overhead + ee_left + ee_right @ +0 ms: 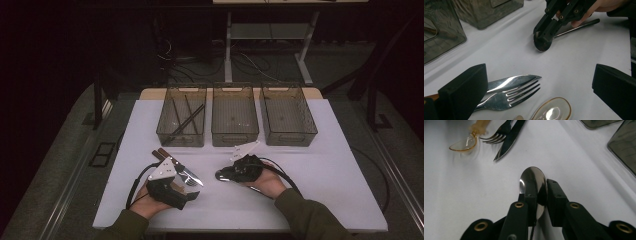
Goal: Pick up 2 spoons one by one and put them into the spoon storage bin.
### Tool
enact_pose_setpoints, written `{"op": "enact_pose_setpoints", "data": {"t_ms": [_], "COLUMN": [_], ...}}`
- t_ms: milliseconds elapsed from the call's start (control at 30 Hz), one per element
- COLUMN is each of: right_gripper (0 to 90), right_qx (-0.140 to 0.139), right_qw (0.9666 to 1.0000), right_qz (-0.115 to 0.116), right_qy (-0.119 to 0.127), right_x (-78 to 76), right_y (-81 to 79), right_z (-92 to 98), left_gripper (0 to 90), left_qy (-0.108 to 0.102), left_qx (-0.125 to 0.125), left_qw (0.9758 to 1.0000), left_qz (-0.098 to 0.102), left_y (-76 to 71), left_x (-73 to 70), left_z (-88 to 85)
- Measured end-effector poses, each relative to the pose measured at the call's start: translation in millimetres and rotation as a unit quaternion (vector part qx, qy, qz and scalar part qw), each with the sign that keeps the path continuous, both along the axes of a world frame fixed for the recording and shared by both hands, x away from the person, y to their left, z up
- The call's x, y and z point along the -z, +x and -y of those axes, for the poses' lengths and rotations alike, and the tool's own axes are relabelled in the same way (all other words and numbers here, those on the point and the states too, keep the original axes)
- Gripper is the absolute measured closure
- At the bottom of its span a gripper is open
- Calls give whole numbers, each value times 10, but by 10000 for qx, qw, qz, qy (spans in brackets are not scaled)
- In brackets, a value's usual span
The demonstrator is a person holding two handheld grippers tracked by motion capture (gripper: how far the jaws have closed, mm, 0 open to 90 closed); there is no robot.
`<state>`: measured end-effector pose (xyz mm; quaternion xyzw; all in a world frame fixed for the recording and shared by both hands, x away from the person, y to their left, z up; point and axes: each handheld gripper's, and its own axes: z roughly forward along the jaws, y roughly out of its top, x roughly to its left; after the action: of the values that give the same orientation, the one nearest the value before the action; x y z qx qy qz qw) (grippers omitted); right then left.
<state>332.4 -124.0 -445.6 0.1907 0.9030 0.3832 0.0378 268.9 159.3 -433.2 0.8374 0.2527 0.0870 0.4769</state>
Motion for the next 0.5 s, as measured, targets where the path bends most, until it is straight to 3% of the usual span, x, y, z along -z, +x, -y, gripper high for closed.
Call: {"op": "enact_pose_setpoints", "data": {"t_ms": [33,333,400,500], "right_gripper": [824,878,883,883], "right_qx": [-48,-176,-305,-310], "right_qw": [10000,9997,9995,9995], "right_qz": [58,-142,8,25], "right_qy": [-22,133,77,58], "right_x": [-4,-30,-28,-34], "right_y": [8,-5,10,4], "right_z": [11,30,39,34], "left_gripper": [0,0,0,0], "left_qy": [2,9,-11,-23], "left_qx": [1,-4,-18,-31], "left_qw": [10000,10000,10000,10000], "left_qz": [2,8,16,4], "left_y": [0,2,9,15], "left_x": [-1,-4,1,4], "left_z": [0,-7,-13,-28]}}
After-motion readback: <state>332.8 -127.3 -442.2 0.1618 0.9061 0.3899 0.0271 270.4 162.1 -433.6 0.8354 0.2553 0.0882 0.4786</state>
